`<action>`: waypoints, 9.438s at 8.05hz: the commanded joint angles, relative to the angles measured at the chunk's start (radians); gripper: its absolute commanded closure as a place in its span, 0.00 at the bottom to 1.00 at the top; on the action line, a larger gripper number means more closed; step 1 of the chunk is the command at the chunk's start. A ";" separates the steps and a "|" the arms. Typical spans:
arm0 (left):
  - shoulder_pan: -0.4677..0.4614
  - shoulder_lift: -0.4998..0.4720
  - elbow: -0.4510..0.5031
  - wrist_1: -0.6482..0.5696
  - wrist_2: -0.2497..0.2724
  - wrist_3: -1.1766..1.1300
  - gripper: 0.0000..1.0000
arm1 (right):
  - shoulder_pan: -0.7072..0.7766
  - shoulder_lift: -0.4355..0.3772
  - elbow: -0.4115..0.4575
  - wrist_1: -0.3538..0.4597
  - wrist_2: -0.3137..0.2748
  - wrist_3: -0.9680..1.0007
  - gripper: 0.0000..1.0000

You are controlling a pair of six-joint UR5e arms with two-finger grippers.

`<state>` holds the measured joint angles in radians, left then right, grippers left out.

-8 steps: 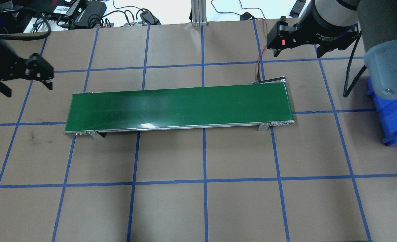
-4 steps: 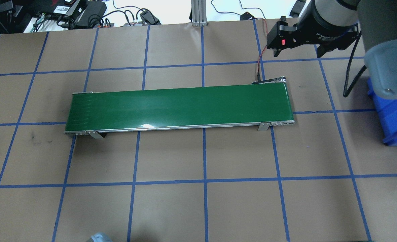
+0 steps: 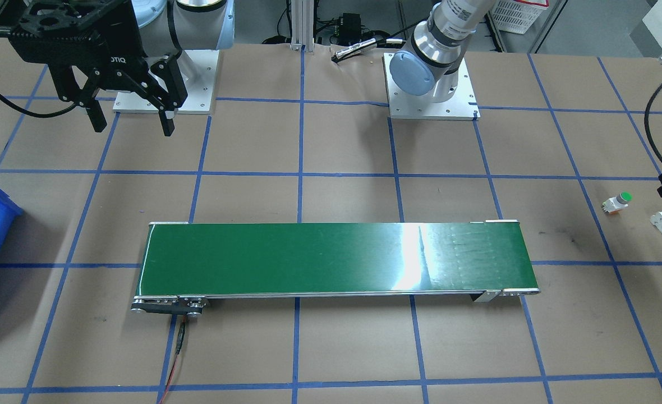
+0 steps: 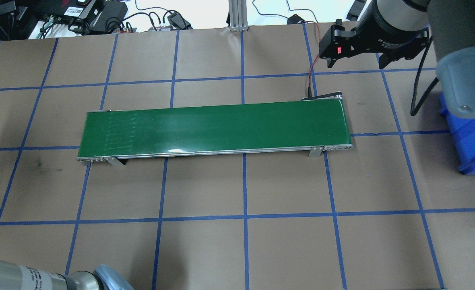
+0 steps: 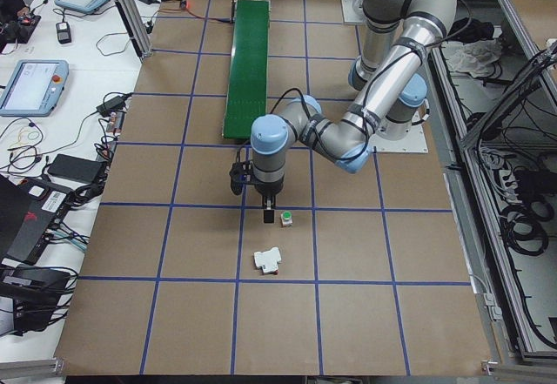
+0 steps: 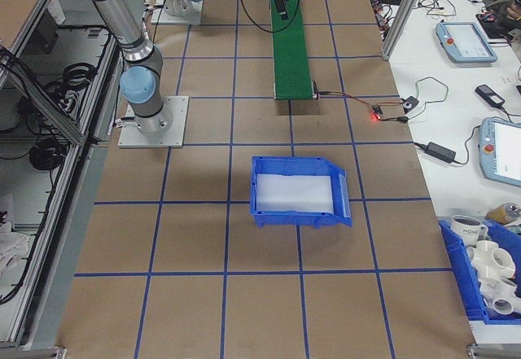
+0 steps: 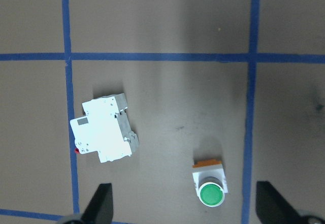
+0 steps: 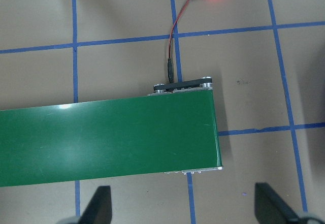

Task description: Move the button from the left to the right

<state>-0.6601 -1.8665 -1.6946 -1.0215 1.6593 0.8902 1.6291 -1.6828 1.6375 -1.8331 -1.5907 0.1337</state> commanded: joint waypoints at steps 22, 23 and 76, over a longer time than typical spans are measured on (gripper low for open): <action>0.024 -0.079 -0.109 0.048 -0.175 0.000 0.78 | 0.000 0.000 0.001 0.002 0.000 -0.002 0.00; -0.081 -0.042 -0.109 0.047 -0.199 -0.046 0.78 | 0.000 0.000 0.001 0.002 0.000 0.000 0.00; -0.828 0.168 0.234 -0.513 -0.032 -0.924 0.00 | -0.018 0.334 0.011 -0.024 0.049 -0.012 0.00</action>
<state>-1.4588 -1.6846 -1.6216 -1.3620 1.6238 0.0102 1.6109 -1.4044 1.6352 -1.9237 -1.5673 0.1213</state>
